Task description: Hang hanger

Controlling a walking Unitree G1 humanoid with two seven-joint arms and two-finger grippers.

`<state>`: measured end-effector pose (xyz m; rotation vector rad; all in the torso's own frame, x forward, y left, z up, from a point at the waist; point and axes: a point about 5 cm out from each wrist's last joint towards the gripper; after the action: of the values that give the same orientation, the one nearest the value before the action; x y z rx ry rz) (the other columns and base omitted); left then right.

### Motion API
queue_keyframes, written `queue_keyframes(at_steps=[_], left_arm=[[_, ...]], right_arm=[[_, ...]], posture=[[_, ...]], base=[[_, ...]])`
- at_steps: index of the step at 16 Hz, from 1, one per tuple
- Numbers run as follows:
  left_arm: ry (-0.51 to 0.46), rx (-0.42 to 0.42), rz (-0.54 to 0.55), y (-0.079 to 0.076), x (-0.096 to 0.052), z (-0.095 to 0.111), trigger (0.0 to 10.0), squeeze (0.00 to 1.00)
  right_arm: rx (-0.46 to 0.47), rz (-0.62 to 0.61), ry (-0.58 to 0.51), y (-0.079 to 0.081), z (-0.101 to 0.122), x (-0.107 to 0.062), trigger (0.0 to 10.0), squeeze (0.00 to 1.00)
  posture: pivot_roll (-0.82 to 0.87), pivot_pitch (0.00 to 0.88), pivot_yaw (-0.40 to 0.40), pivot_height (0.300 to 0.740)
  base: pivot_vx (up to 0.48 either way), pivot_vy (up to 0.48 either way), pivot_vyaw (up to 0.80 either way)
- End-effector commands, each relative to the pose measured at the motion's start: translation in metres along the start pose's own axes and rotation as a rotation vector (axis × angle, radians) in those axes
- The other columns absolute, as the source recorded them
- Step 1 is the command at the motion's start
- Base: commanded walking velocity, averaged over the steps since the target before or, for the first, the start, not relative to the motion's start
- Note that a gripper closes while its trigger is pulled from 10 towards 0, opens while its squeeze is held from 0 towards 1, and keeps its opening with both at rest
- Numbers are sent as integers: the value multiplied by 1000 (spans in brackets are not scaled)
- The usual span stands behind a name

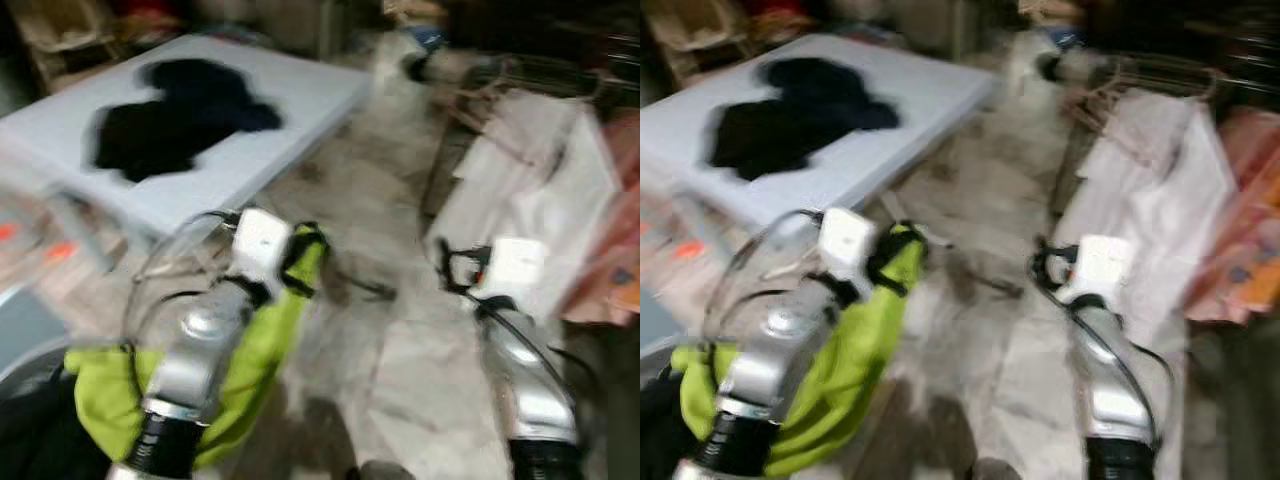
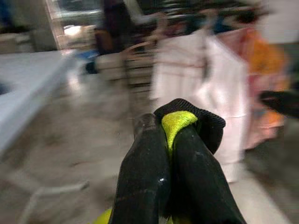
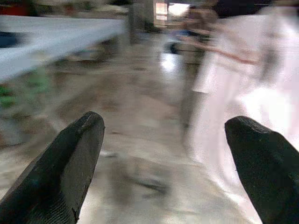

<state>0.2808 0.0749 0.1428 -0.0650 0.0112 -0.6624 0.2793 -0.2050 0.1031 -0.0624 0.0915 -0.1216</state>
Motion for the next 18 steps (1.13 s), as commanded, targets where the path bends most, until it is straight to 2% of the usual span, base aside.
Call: queue_keyframes(at_steps=[1,8,18], left_arm=[[-15,29,17,7,-5,6,10000,0],[-6,26,19,9,-6,3,10000,0],[16,46,22,9,-5,-2,10000,0]], right_arm=[[13,33,-22,11,5,3,10000,0],[-2,29,-25,9,4,4,10000,0],[-27,37,-34,8,6,5,10000,0]], posture=[[-22,0,41,740],[-21,0,41,740],[-22,0,33,740]], base=[[386,0,-800],[393,0,-750],[395,272,0]])
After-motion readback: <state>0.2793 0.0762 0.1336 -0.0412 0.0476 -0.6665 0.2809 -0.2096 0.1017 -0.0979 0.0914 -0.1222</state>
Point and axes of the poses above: a point about 5 cm out from each wrist's last joint towards the gripper, its own x axis pointing out of the wrist towards the gripper, its own z axis along the axis of the wrist's last joint, y = z × x, and after that the axes turned 5 degrees about -x, right-handed
